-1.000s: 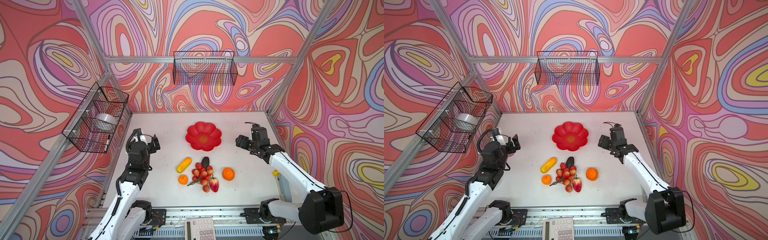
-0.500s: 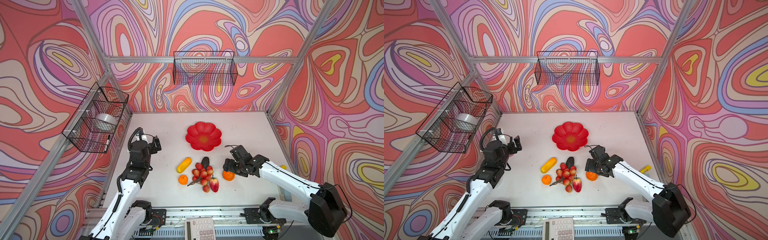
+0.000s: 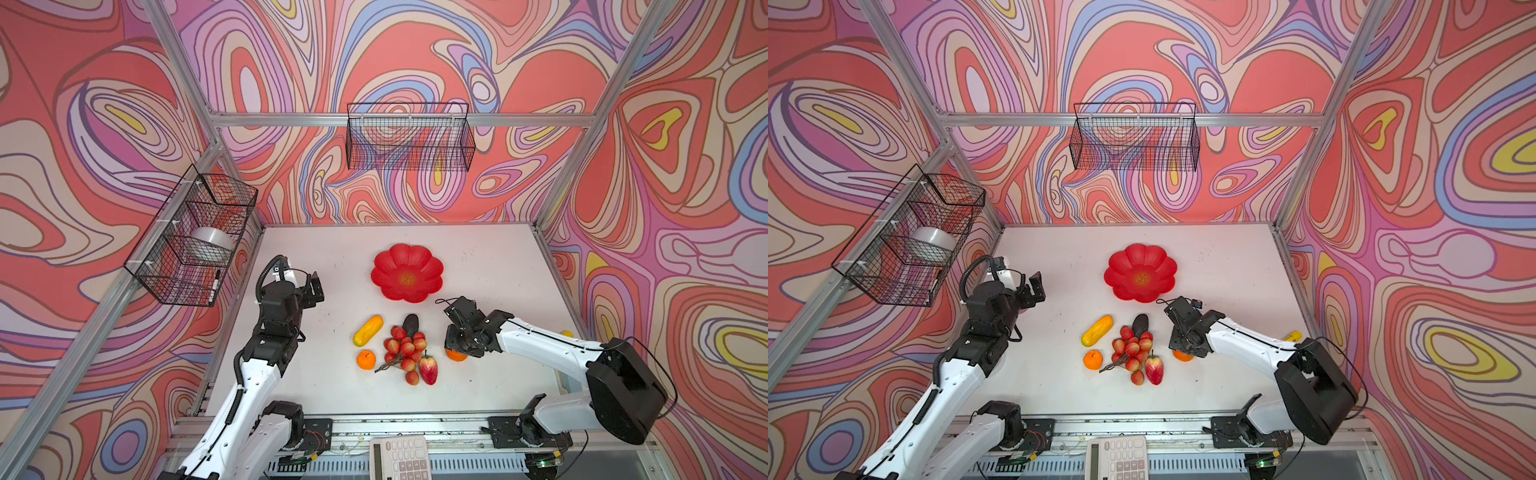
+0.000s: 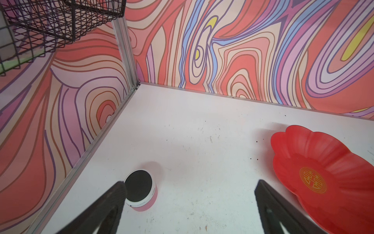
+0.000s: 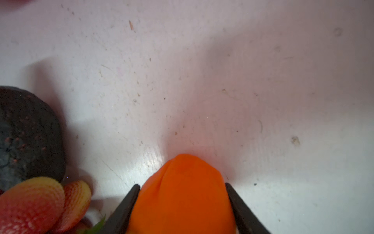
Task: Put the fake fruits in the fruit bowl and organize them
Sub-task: 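Grasp the large orange with the right gripper and carry it into the red bowl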
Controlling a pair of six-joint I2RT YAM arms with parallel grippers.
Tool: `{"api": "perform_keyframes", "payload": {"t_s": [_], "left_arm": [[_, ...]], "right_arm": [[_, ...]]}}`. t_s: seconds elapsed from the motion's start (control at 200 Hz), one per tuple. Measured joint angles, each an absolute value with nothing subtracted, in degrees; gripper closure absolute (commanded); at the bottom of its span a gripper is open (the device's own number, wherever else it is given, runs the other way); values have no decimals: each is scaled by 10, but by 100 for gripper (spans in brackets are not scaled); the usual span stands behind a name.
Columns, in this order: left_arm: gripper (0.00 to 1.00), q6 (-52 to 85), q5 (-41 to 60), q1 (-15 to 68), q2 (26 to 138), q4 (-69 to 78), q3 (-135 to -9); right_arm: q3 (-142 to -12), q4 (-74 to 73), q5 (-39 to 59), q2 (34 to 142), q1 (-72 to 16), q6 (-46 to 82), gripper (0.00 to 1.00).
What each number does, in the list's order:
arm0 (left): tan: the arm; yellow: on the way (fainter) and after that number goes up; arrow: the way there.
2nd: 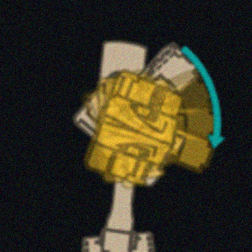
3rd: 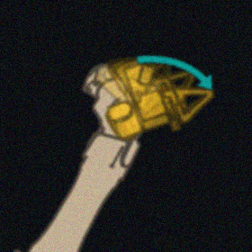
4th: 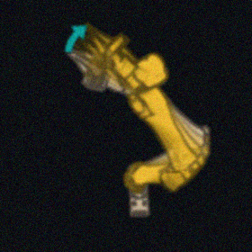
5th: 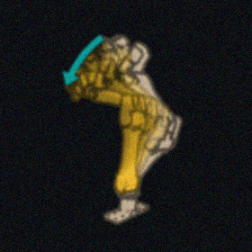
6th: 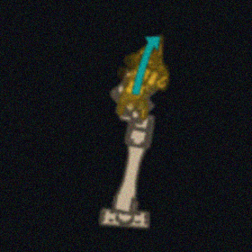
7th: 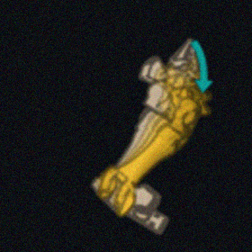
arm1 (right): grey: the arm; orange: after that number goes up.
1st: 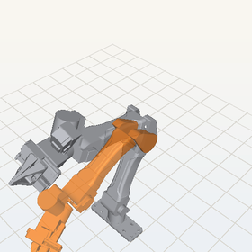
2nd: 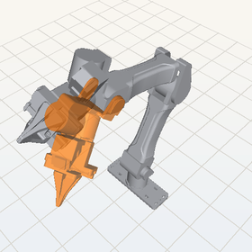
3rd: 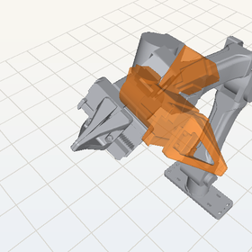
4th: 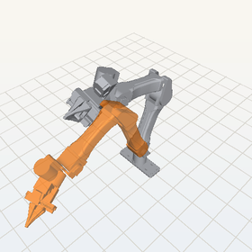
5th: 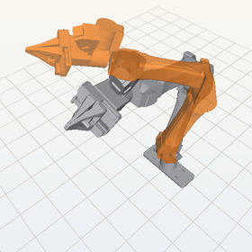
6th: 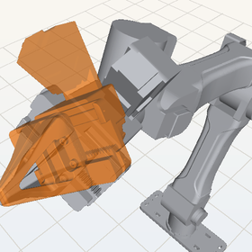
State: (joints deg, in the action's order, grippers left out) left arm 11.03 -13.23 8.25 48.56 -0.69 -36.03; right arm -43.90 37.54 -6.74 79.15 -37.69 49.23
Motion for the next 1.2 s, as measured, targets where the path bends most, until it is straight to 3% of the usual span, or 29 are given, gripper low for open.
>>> {"api": "perform_keyframes", "payload": {"t_s": [0.285,0.511,0.751,1.021,1.197], "left_arm": [[0,112,-117,82,497,-8,-364],[0,110,-108,82,498,-12,-374],[1,105,-109,82,498,-19,-375],[0,105,-108,82,499,-26,-376],[0,106,-104,82,507,-34,-382]], "right_arm": [[-658,424,-147,806,-375,397,50],[-905,378,-157,1021,-357,267,50],[-1072,371,-117,1223,-314,193,50],[-1148,385,-91,1334,-301,162,47],[-1156,390,-86,1362,-303,158,35]]}}
